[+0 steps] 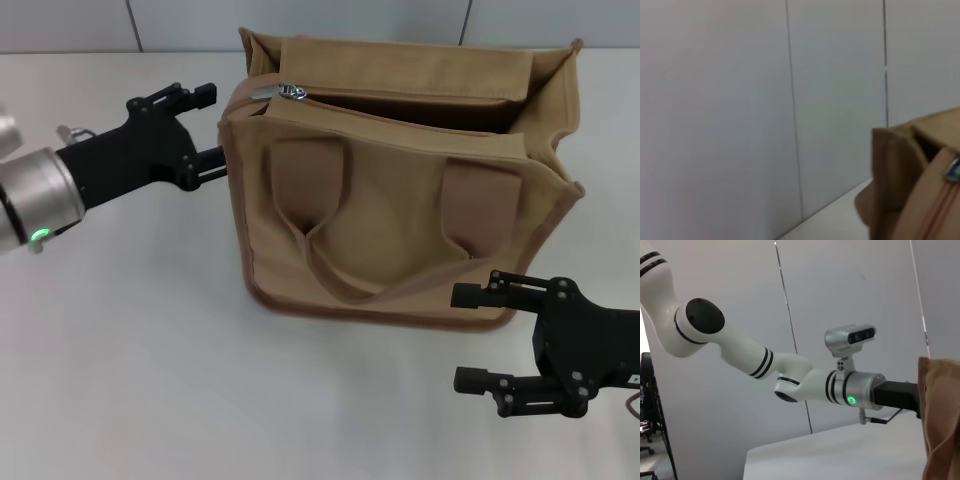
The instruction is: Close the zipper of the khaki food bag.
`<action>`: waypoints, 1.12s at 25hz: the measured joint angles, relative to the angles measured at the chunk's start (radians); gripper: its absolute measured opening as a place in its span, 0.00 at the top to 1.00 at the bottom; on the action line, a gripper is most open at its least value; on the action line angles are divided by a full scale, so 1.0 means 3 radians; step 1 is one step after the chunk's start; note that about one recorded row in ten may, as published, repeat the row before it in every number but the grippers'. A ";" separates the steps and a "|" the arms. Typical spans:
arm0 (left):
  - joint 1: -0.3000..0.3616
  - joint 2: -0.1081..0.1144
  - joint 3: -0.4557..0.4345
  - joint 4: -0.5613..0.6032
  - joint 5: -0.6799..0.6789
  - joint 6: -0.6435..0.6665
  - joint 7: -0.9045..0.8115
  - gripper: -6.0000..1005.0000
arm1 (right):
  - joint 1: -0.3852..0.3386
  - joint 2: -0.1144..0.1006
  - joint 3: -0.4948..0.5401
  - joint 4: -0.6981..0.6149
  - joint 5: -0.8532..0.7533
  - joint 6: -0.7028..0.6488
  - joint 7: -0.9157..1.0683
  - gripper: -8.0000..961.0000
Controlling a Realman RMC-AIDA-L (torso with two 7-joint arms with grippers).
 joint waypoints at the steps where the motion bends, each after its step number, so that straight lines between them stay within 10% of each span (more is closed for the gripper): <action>1: -0.0040 -0.0005 0.0010 -0.0010 -0.0033 -0.0098 0.0021 0.31 | -0.0001 0.0001 0.0023 0.0002 0.0000 0.0001 0.0000 0.16; 8: 0.0010 -0.0008 0.0013 -0.0049 -0.0374 -0.0005 0.0324 0.22 | -0.0006 0.0002 0.0065 0.0004 0.0000 0.0002 0.0000 0.16; 28: 0.0221 0.0022 -0.0005 -0.0009 -0.0481 0.0807 0.0345 0.94 | 0.0093 -0.0006 0.0300 0.0046 0.0048 -0.0701 0.0147 0.16</action>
